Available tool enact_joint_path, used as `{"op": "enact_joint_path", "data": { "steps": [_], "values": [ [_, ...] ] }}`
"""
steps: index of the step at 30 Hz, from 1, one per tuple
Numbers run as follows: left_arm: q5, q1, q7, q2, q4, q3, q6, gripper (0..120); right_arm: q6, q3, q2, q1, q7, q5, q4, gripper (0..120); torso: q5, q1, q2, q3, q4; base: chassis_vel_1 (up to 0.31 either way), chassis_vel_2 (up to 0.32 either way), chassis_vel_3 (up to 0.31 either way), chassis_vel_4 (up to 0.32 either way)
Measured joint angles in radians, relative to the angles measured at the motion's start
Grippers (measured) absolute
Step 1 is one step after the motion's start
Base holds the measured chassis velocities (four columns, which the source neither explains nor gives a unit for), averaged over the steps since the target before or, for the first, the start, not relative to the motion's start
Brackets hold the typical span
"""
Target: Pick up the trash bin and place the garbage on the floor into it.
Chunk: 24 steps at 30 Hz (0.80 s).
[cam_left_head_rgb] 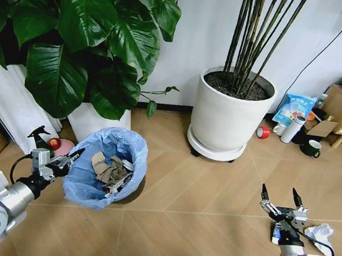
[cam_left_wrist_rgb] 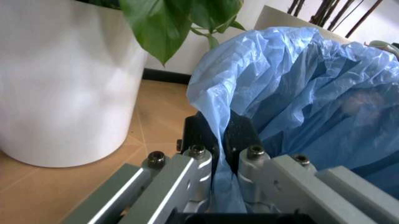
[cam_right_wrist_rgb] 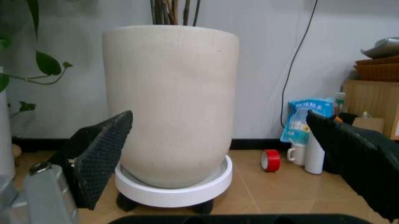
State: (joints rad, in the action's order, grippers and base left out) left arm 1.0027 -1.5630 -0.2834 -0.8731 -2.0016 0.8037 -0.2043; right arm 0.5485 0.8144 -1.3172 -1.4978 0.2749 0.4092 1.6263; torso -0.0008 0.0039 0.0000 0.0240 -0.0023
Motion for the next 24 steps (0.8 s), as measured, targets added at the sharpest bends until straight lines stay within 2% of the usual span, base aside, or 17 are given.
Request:
{"op": "enact_joint_path", "data": {
  "steps": [11, 24],
  "values": [
    [-0.001, -0.003, 0.001, 0.002, -0.001, 0.002, 0.000, 0, -0.003, -0.006, -0.003, 0.003, 0.000, 0.000, -0.001, 100, -0.0001, 0.000, 0.000, 0.000, -0.0001, -0.094, -0.090, 0.094, 0.083],
    [0.000, -0.008, 0.002, 0.000, -0.005, 0.003, 0.000, 0, -0.003, -0.005, -0.003, 0.001, 0.001, 0.000, -0.001, 100, 0.0001, 0.000, 0.000, 0.000, 0.0001, -0.132, -0.132, 0.138, 0.137]
  ]
}}
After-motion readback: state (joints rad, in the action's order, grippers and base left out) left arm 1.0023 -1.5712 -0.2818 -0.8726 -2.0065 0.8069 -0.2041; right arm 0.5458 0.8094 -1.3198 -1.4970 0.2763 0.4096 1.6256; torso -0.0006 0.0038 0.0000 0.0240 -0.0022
